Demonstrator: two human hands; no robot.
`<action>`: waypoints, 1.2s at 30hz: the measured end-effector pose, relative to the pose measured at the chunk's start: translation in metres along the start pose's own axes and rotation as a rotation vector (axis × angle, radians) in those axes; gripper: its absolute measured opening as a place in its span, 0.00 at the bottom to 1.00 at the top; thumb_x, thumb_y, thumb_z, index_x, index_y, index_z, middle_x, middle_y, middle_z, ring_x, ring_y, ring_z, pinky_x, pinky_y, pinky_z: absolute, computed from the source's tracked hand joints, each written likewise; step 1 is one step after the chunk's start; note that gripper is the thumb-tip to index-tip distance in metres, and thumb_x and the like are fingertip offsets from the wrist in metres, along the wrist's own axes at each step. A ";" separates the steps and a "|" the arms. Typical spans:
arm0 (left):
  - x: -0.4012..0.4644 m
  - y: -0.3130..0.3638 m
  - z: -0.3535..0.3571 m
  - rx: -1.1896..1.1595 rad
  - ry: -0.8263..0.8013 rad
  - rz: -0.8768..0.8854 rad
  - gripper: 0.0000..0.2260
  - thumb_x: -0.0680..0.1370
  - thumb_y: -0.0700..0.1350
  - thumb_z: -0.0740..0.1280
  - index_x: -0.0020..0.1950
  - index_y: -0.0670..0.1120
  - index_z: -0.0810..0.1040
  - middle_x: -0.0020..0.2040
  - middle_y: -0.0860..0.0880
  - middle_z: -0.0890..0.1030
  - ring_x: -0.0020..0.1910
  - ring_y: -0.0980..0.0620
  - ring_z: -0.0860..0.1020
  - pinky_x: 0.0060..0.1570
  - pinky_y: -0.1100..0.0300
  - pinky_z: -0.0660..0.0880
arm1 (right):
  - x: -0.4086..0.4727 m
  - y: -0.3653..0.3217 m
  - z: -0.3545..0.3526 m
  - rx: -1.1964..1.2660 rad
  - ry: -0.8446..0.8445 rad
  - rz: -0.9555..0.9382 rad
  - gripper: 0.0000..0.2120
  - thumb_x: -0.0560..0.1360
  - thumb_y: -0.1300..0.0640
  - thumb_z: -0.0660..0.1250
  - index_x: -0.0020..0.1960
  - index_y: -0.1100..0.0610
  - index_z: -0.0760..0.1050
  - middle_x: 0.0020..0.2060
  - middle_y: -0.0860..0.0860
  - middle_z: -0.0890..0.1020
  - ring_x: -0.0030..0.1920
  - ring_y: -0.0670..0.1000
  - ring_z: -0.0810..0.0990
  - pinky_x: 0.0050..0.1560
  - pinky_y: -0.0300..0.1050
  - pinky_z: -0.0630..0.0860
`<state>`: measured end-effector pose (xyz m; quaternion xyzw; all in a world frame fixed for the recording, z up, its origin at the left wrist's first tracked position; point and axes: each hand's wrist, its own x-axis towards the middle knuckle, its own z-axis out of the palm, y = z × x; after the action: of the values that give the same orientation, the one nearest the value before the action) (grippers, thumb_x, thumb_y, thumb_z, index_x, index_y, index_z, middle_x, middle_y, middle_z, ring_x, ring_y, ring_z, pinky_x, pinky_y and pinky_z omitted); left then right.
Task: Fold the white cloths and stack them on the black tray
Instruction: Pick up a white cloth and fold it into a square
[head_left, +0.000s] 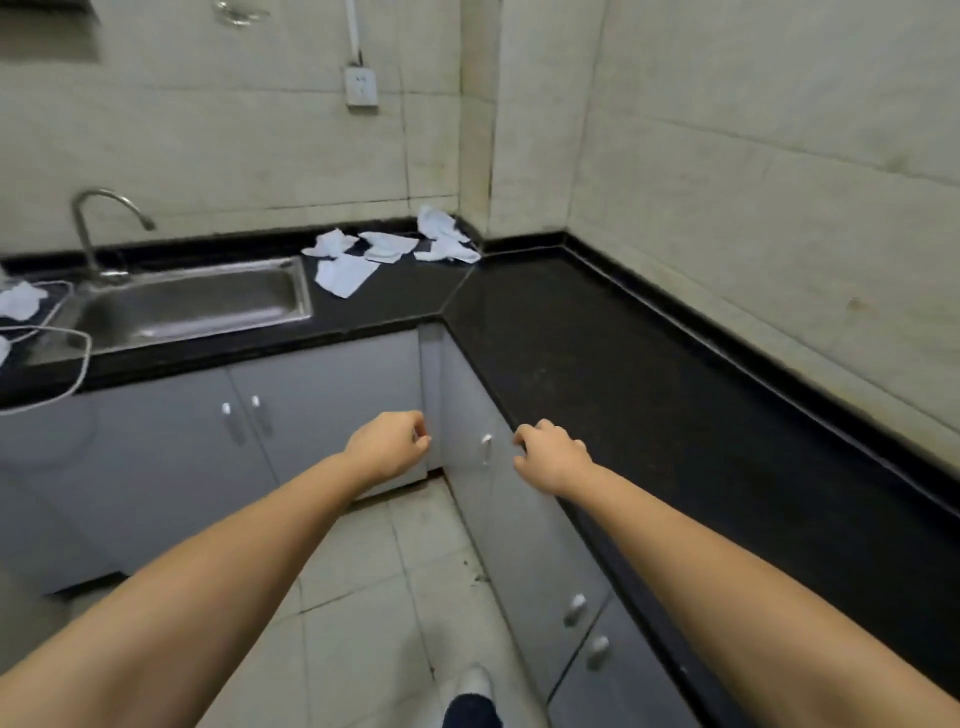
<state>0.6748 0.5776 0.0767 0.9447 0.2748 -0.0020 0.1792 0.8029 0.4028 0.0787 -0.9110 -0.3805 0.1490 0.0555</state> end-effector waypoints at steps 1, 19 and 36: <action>0.017 -0.009 -0.004 -0.001 0.005 -0.013 0.10 0.79 0.49 0.60 0.53 0.45 0.76 0.54 0.44 0.80 0.54 0.44 0.77 0.51 0.53 0.75 | 0.023 -0.006 -0.002 -0.008 -0.006 -0.017 0.18 0.79 0.52 0.57 0.68 0.54 0.67 0.65 0.56 0.69 0.65 0.59 0.70 0.62 0.55 0.67; 0.314 -0.174 -0.075 -0.114 0.071 -0.224 0.07 0.77 0.45 0.61 0.49 0.46 0.77 0.48 0.47 0.82 0.49 0.45 0.78 0.49 0.53 0.76 | 0.402 -0.120 -0.047 -0.110 -0.107 -0.284 0.17 0.79 0.54 0.57 0.67 0.55 0.69 0.65 0.55 0.70 0.65 0.58 0.70 0.63 0.55 0.67; 0.564 -0.377 -0.074 0.103 -0.196 -0.018 0.21 0.78 0.41 0.59 0.72 0.50 0.64 0.62 0.45 0.71 0.63 0.45 0.69 0.57 0.50 0.71 | 0.670 -0.284 0.032 0.078 -0.060 -0.236 0.18 0.78 0.51 0.61 0.66 0.53 0.68 0.63 0.52 0.71 0.63 0.54 0.69 0.61 0.50 0.67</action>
<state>0.9510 1.1912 -0.0387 0.9454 0.2639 -0.1103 0.1562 1.0469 1.0781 -0.0447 -0.8521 -0.4806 0.1833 0.0965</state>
